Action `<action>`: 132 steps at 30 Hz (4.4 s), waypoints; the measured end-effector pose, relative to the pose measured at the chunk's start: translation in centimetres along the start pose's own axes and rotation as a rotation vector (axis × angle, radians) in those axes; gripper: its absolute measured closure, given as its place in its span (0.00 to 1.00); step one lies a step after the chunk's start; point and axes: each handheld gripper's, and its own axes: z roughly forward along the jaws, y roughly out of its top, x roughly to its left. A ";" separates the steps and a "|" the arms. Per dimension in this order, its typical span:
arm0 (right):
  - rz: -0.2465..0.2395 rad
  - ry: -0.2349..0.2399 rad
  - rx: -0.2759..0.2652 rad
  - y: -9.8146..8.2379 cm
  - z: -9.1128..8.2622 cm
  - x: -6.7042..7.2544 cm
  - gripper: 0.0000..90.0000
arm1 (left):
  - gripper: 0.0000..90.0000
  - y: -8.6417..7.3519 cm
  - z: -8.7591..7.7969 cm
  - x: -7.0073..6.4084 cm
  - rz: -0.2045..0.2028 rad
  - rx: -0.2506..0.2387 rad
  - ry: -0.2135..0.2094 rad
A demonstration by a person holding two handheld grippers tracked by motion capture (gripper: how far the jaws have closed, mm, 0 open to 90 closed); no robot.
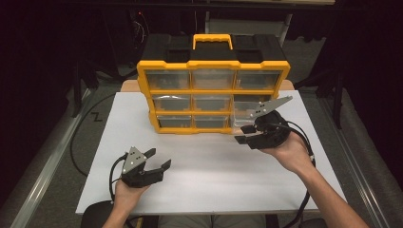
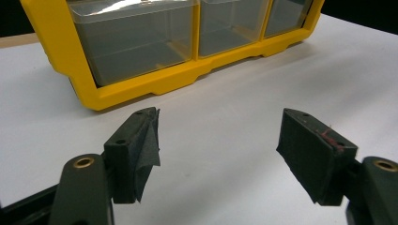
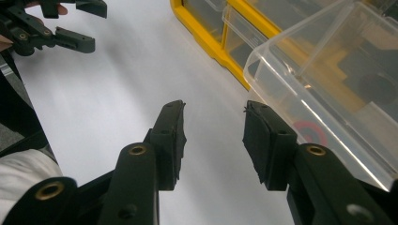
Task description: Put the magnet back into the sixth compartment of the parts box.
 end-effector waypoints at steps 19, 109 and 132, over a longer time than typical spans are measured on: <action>0.018 0.008 0.024 -1.5 1.3 0.1 0.67 | 0.33 0.0 0.0 0.0 0.001 0.000 0.000; 0.183 -0.035 -0.129 -10.2 2.8 -1.9 0.60 | 0.32 0.0 0.2 0.2 -0.005 0.009 0.014; 0.228 -0.067 -0.177 -12.7 2.5 -2.3 0.57 | 0.31 0.0 0.2 0.1 -0.004 0.017 0.014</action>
